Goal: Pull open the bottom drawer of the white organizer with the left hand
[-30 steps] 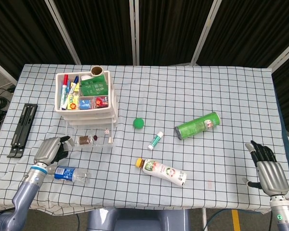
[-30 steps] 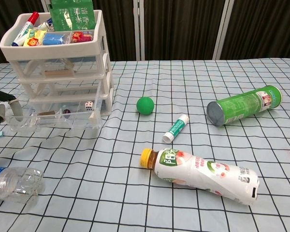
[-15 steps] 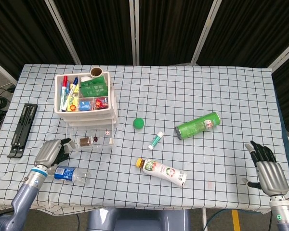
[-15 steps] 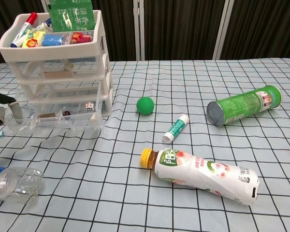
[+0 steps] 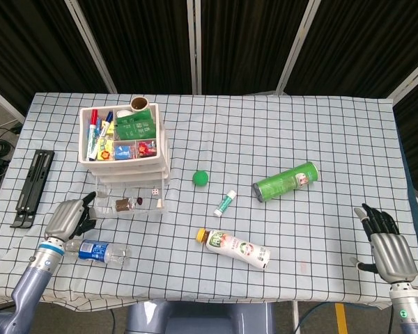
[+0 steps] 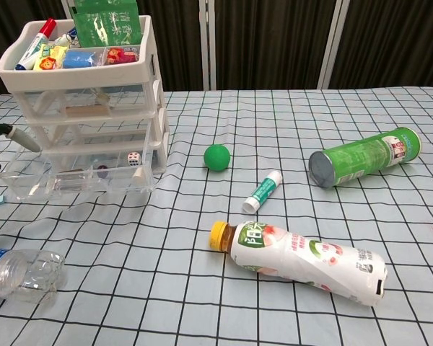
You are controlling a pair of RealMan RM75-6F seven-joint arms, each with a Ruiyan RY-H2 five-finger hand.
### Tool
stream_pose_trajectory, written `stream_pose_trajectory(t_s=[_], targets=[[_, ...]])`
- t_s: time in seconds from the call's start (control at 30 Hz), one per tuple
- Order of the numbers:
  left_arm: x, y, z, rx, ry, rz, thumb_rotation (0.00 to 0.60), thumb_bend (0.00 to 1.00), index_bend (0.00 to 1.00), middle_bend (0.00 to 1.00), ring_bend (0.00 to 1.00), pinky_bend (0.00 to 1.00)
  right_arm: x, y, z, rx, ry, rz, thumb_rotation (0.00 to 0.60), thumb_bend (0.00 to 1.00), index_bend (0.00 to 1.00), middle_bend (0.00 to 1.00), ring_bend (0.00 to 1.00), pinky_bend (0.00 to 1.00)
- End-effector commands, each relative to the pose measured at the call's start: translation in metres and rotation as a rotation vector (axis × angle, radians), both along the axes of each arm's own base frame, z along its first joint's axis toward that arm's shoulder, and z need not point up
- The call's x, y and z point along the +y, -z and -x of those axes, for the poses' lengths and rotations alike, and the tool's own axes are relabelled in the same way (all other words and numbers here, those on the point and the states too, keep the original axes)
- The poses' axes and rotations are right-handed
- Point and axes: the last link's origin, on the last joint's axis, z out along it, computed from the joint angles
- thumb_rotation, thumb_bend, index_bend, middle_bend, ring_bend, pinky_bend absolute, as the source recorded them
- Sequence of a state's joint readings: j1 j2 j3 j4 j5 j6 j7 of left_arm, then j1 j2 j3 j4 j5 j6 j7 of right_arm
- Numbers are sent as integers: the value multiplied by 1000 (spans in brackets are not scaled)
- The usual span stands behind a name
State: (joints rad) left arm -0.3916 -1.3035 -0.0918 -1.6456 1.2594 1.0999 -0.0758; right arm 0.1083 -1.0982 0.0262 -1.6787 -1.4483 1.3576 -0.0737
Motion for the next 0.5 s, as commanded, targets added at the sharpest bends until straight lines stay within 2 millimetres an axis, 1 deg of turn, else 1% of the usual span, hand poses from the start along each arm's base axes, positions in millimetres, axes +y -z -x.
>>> stream_pose_trajectory(t_s=[0.03, 0.17, 0.23, 0.33, 0.37, 0.5], targets=[[0, -7, -2, 10, 15, 2, 600, 846, 151, 870, 843, 699, 0, 0, 0, -1, 0, 1, 600, 18, 0, 0, 0, 0], [1, -20, -9, 90, 66, 27, 600, 857, 67, 841, 821, 695, 0, 0, 0, -2, 0, 0, 600, 18, 0, 0, 0, 0], [2, -30, -18, 142, 107, 28, 600, 876, 53, 836, 818, 695, 0, 0, 0, -2, 0, -1, 600, 18, 0, 0, 0, 0], [3, -43, -32, 220, 167, 50, 600, 947, 40, 835, 817, 695, 0, 0, 0, -3, 1, -2, 600, 19, 0, 0, 0, 0], [4, -45, -37, 247, 192, 64, 600, 970, 33, 835, 817, 695, 0, 0, 0, -4, 1, -3, 600, 18, 0, 0, 0, 0], [8, -51, -51, 371, 282, 131, 600, 989, 25, 835, 817, 695, 0, -1, 0, -6, -3, -2, 600, 18, 0, 0, 0, 0]])
